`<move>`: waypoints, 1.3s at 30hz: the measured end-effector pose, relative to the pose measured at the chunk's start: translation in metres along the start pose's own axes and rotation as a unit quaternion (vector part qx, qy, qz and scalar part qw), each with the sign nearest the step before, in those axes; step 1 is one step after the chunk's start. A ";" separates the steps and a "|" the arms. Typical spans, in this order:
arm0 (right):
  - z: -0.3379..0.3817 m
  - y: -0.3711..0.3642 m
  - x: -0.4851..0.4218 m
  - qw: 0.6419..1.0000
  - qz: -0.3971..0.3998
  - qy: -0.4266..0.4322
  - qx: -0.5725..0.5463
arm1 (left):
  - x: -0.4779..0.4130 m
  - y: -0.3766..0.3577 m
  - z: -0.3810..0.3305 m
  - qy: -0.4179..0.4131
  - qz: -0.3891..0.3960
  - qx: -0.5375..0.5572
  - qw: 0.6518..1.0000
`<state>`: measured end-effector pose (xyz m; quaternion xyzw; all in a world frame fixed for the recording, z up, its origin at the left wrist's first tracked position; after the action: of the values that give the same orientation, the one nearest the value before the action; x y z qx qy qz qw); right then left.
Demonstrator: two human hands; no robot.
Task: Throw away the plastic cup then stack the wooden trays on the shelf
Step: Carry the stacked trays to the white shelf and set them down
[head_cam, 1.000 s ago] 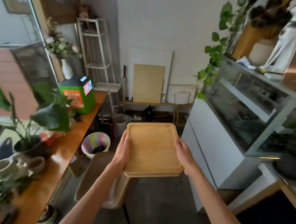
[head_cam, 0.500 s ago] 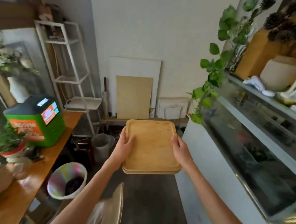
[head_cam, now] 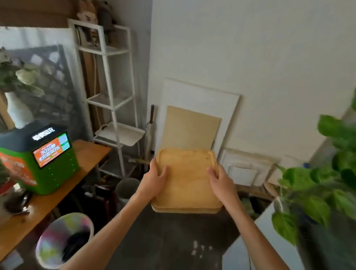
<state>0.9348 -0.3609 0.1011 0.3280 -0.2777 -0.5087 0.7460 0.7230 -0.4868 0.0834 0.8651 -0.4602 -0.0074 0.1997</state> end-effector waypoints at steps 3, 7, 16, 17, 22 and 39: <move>0.032 -0.013 -0.072 0.999 0.034 0.040 -0.001 | -0.050 0.017 -0.014 0.015 -0.044 -0.012 0.999; 0.076 -0.043 -0.159 0.994 0.074 0.082 -0.011 | -0.126 0.043 -0.018 0.058 -0.086 -0.019 0.994; 0.161 -0.102 -0.376 0.978 0.150 0.137 -0.037 | -0.322 0.080 -0.034 0.073 -0.161 0.039 0.984; 0.168 -0.109 -0.400 0.976 0.162 0.140 -0.039 | -0.342 0.081 -0.035 0.072 -0.165 0.053 0.982; 0.186 -0.141 -0.502 0.969 0.199 0.141 -0.034 | -0.430 0.080 -0.025 0.111 -0.163 0.079 0.977; 0.357 -0.311 -0.742 0.883 0.384 0.262 0.064 | -0.645 0.173 0.026 0.188 -0.289 0.281 0.895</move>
<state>0.2454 0.1802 0.0260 0.3639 -0.2078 -0.0593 0.9060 0.2093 -0.0664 0.0107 0.9653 -0.1262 0.2276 0.0200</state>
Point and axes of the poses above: each hand's wrist, its own x-axis away from the middle knuckle, its own y-axis out of the back of the hand, z = x × y, the point moved 10 cm from there along -x, towards the middle knuckle, and after that the axes turned 7 degrees about x, right-handed, at the moved point
